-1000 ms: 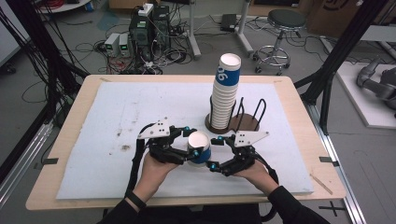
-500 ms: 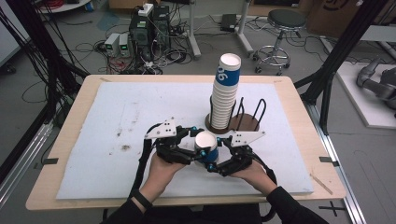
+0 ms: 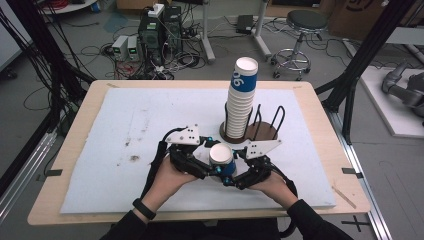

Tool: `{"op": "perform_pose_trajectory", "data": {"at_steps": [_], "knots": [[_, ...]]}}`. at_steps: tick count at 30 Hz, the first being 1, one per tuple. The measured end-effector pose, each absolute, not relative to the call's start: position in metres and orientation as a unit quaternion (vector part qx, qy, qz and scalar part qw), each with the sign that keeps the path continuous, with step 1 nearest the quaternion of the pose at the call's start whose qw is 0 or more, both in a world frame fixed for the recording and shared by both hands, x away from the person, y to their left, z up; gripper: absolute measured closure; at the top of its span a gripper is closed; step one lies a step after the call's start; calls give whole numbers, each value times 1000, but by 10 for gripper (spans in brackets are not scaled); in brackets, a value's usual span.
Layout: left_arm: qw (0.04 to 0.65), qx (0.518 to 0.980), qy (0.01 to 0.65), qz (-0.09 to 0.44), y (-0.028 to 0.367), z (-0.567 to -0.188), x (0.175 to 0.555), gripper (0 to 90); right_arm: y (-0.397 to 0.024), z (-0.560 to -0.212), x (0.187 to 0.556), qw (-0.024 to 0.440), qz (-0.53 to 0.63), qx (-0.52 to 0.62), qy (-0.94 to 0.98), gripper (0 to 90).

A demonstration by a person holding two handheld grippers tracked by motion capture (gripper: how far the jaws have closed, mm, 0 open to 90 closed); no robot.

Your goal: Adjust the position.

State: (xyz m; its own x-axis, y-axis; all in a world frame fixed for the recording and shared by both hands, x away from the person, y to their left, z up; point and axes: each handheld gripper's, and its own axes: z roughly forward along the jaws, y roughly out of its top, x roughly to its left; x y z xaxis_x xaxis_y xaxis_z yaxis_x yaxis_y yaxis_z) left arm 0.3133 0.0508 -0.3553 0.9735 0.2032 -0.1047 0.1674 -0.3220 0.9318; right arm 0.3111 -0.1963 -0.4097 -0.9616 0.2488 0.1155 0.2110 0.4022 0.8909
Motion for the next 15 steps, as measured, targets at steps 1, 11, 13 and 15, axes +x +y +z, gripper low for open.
{"op": "perform_pose_trajectory", "data": {"at_steps": [1,11,13,15], "knots": [[561,820,116,18,50,-355,313,215,-196,-410,311,17,525,136,840,213],[567,815,119,3,57,-356,317,287,-197,-407,308,31,534,132,835,187],[594,795,126,-4,63,-355,318,290,-201,-404,307,30,553,135,822,183],[604,786,130,-6,65,-355,318,293,-204,-401,307,42,569,132,811,182]]}}
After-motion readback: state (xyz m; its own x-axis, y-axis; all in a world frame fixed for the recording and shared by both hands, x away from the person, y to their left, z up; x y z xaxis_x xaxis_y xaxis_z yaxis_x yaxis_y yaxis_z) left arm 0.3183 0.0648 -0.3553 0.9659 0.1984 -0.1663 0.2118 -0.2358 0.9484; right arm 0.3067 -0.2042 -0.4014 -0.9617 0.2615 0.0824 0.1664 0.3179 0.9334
